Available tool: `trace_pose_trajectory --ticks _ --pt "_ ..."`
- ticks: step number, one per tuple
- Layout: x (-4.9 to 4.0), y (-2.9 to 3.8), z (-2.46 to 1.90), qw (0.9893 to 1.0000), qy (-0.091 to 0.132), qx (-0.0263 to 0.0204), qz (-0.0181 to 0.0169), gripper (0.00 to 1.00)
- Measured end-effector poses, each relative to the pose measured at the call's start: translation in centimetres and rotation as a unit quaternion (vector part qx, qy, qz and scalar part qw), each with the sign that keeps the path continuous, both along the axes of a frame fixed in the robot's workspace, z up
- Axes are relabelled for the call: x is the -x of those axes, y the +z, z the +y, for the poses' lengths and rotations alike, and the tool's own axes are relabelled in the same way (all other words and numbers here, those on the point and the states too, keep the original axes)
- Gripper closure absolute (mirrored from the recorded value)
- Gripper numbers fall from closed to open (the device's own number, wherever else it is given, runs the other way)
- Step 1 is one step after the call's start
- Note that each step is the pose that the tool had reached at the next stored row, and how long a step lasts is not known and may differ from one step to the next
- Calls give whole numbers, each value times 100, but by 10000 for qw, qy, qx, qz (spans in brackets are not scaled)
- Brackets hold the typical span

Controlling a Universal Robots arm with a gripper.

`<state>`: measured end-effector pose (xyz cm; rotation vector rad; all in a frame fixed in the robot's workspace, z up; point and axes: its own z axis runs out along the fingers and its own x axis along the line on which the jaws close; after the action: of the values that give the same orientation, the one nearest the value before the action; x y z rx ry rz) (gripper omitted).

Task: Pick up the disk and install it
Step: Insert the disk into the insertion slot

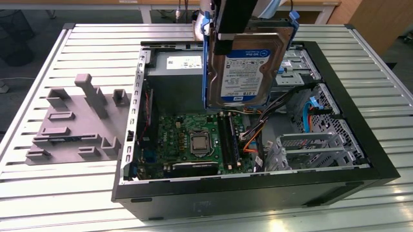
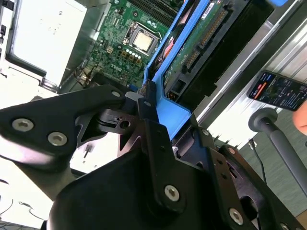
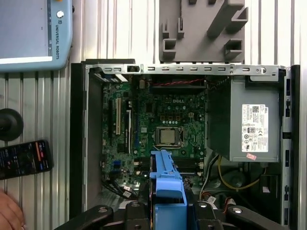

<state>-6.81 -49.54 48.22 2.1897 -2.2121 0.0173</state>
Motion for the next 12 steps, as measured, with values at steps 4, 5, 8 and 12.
trace_pose_trajectory --ticks 4,5,8,12 --pt "0 -5 -103 10000 0 0 0 63" --pt "0 -6 -129 10000 0 0 0 63" --pt "-2 -9 -179 10000 0 0 0 63" --pt "-98 -15 -200 10000 0 -1 2 63"
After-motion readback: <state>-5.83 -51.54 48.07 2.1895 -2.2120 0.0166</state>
